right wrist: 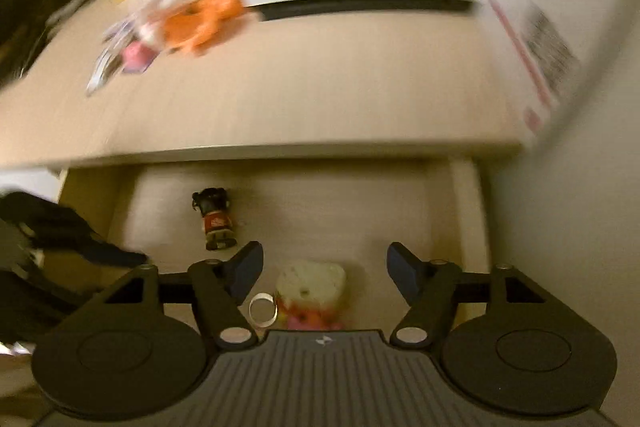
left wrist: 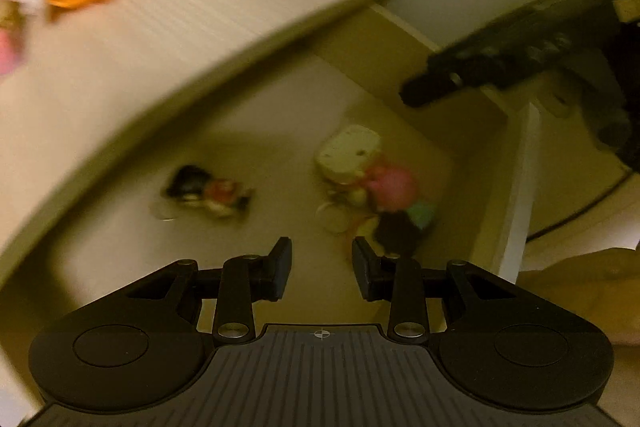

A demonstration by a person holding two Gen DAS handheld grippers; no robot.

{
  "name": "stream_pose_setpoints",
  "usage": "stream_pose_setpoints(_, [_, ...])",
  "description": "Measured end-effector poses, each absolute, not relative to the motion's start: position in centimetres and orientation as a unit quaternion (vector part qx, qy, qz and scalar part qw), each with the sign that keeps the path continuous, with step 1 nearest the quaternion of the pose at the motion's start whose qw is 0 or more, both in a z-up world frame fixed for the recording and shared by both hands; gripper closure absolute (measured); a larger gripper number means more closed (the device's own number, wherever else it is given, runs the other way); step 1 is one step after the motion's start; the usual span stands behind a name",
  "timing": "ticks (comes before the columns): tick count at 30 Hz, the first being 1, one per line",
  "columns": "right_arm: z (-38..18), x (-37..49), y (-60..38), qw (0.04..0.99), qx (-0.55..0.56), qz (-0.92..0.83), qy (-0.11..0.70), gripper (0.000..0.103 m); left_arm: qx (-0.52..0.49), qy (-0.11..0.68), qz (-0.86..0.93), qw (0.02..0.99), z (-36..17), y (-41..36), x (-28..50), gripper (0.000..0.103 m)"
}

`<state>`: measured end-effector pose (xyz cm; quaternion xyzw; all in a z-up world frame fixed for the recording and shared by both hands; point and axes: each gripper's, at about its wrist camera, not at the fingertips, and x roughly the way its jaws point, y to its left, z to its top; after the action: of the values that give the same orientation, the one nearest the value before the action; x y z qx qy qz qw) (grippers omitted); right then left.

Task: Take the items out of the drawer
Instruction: 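Move both grippers back down into the drawer toward the keychains and toys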

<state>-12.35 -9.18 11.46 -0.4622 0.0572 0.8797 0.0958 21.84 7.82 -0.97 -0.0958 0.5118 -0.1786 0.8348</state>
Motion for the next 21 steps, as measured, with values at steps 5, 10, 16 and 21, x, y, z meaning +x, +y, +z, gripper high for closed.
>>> stream_pose_setpoints(5, [7.3, -12.6, -12.0, 0.085, -0.540, 0.836, 0.049, 0.033, -0.109, 0.535, -0.177, 0.819, -2.8, 7.2, 22.6, 0.067])
stream_pose_setpoints(10, [3.3, -14.2, -12.5, 0.093, -0.604, 0.791, 0.034, 0.027, -0.119, 0.537, -0.151, 0.821, -2.7, 8.8, 21.5, 0.067])
stream_pose_setpoints(16, [2.2, -15.7, -12.8, 0.098, -0.625, 0.773, 0.041, 0.023, -0.144, 0.541, -0.114, 0.821, -2.7, 10.9, 20.5, 0.067])
stream_pose_setpoints(21, [2.0, -18.1, -14.2, 0.092, -0.616, 0.782, 0.017, 0.059, -0.151, 0.540, -0.100, 0.822, -2.5, 11.4, 20.0, 0.067])
